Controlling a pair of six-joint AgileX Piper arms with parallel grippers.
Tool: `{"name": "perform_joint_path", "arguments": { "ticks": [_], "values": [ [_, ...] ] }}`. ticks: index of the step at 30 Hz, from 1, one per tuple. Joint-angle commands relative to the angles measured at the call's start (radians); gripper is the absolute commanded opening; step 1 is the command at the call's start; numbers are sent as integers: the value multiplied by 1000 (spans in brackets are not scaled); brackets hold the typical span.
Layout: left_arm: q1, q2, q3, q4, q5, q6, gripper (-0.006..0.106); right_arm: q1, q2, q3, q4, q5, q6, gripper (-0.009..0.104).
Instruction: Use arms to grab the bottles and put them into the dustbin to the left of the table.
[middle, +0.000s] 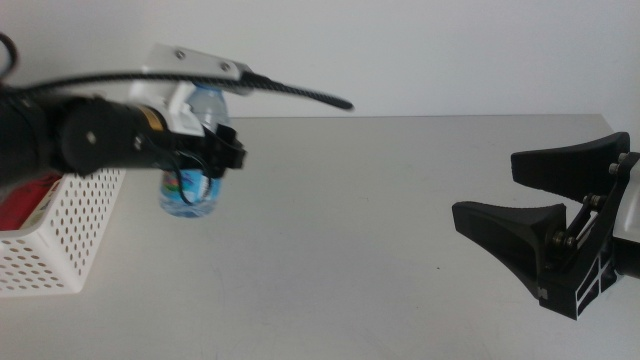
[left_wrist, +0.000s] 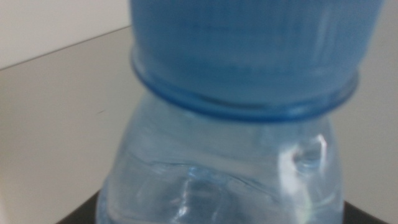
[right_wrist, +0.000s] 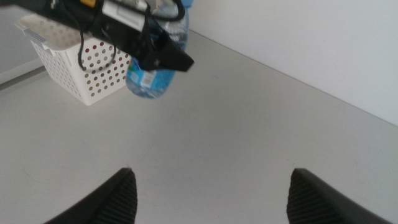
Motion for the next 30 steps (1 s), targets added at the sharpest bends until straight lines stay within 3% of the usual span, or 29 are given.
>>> {"name": "perform_joint_path", "arguments": {
  "ticks": [1,7,11,21,30],
  "values": [
    [97,-51,-172,-8,178,65,-2,-6,-9,-24,2,-72,-9,61],
    [313,-10,-530,-7,666,214,-2,-6,-9,-24,2,-72,-9,61],
    [439,54,-716,-16,836,261,-2,-6,-9,-24,2,-72,-9,61],
    [602,223,-775,-108,909,288,-2,-6,-9,-24,2,-72,-9,61],
    [610,386,-775,-70,842,276,0,-6,-9,-24,2,-72,-9,61]
  ]
}}
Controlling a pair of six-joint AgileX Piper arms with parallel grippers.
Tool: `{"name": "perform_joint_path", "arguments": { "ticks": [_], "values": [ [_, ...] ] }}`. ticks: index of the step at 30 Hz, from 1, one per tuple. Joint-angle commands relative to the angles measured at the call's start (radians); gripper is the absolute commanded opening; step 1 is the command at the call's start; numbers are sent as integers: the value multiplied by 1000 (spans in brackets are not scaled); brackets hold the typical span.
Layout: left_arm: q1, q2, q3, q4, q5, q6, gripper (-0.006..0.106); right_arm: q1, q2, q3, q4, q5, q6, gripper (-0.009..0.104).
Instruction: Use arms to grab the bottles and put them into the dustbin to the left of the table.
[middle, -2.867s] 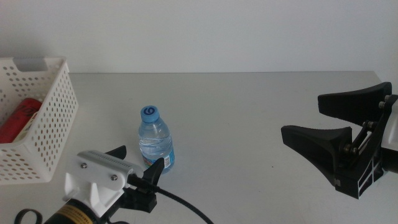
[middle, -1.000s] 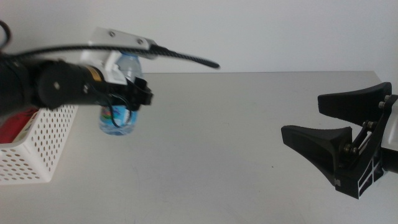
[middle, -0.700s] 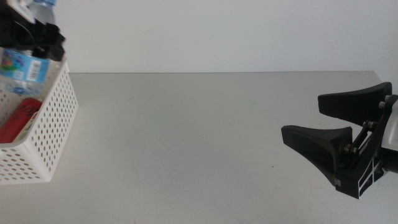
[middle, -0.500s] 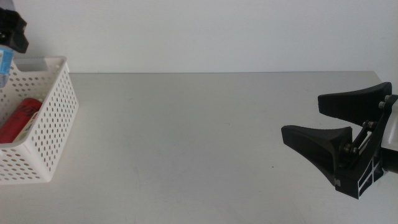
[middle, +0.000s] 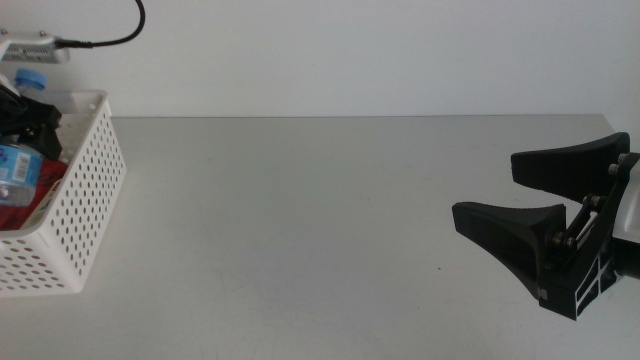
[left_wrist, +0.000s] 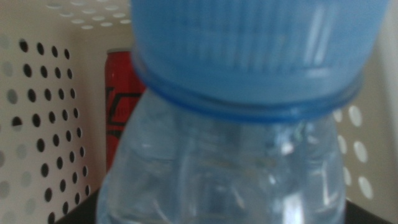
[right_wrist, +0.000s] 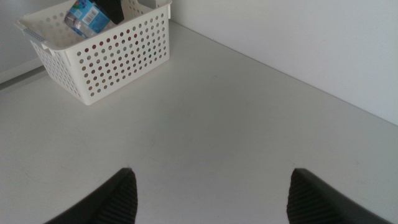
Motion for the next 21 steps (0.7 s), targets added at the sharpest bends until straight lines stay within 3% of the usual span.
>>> {"name": "perform_joint_path", "arguments": {
  "ticks": [1,5,9,12,17,21],
  "values": [
    [1,-30,-39,-4,-44,-15,2,-6,-9,-25,2,-72,-9,61],
    [1,16,-39,0,-41,-15,11,-6,-9,-25,2,-72,-9,61],
    [1,36,-39,2,-34,-15,29,-6,-9,-25,2,-72,-9,61],
    [1,45,-39,6,-34,-14,49,-6,-9,-25,2,-72,-9,61],
    [0,56,-39,3,-35,-11,92,-6,-9,-25,2,-72,-9,61],
    [-1,56,-39,-12,-27,-11,94,-6,-9,-25,2,-72,-9,61]
  ]
}}
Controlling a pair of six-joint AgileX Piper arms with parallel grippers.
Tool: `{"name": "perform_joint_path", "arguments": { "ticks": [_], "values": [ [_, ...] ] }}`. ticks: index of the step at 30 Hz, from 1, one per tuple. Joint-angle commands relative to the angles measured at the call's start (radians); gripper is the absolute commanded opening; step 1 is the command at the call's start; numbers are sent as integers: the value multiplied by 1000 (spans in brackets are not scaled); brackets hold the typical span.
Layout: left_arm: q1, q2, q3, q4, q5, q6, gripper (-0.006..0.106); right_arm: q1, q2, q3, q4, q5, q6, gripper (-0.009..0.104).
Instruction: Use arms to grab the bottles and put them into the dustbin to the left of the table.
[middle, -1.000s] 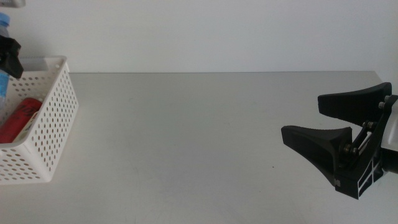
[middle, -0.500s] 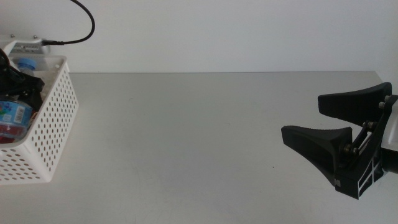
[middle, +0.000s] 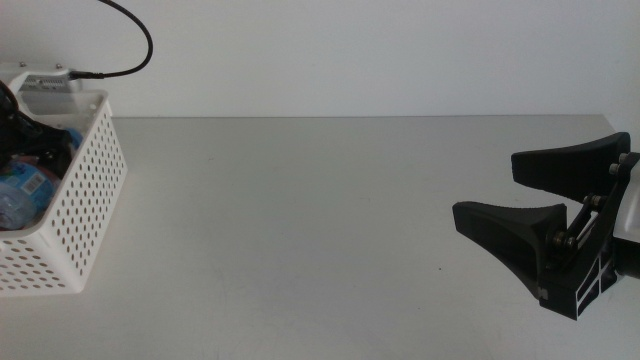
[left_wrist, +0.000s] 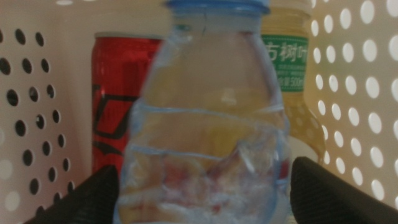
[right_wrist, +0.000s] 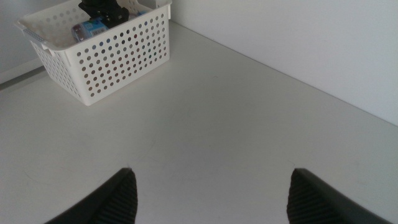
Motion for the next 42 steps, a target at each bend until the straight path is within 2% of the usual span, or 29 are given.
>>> {"name": "perform_joint_path", "arguments": {
  "ticks": [1,16,23,29,37,42],
  "values": [
    [-1,-61,-29,-32,-2,-10,94,-6,-9,-25,2,-72,-9,61],
    [-11,-200,-29,-43,62,-53,94,-6,-9,-25,2,-72,-9,61],
    [-100,-247,-29,12,187,-141,94,-6,-9,-25,2,-72,-9,61],
    [-170,-313,-29,-18,246,-199,94,-6,-9,-25,2,-72,-9,61],
    [-263,-514,4,-22,178,-214,94,-6,-9,-25,2,-72,-9,61],
    [-299,-706,161,-14,70,-225,94,-6,-9,-25,2,-72,-9,61]
  ]
}}
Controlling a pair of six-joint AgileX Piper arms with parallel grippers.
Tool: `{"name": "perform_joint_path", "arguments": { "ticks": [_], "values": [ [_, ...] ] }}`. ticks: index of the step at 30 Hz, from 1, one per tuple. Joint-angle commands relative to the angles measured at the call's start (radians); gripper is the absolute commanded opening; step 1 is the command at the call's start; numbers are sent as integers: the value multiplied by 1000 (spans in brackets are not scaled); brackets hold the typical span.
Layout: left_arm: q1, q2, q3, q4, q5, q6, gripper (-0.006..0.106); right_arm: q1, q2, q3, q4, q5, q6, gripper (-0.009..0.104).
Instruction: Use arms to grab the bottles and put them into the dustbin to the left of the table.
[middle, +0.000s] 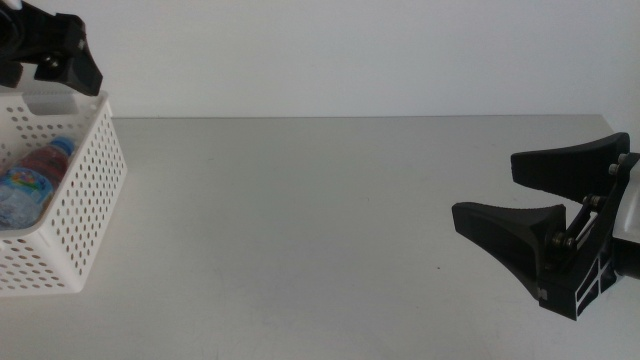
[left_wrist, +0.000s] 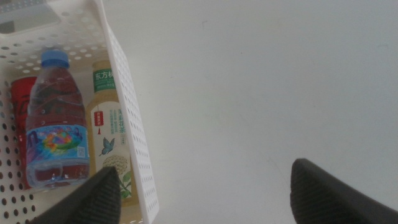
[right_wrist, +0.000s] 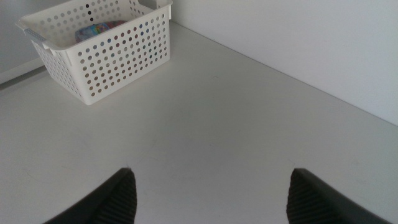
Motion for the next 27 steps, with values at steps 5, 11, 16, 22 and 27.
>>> {"name": "perform_joint_path", "arguments": {
  "ticks": [5,11,16,22,27],
  "values": [
    [-11,-319,202,-11,-209,-17,94,-6,-9,-25,2,-72,-9,61],
    [-10,-539,338,7,-316,-17,94,-6,-9,-25,2,-72,-9,61],
    [-10,-652,342,52,-303,-17,94,-6,-9,-25,2,-72,-9,61],
    [-10,-724,342,43,-304,-17,94,-6,-9,-25,2,-72,-9,61],
    [-10,-737,343,-14,-304,-17,94,-6,-9,-25,2,-72,-9,61]
  ]
}}
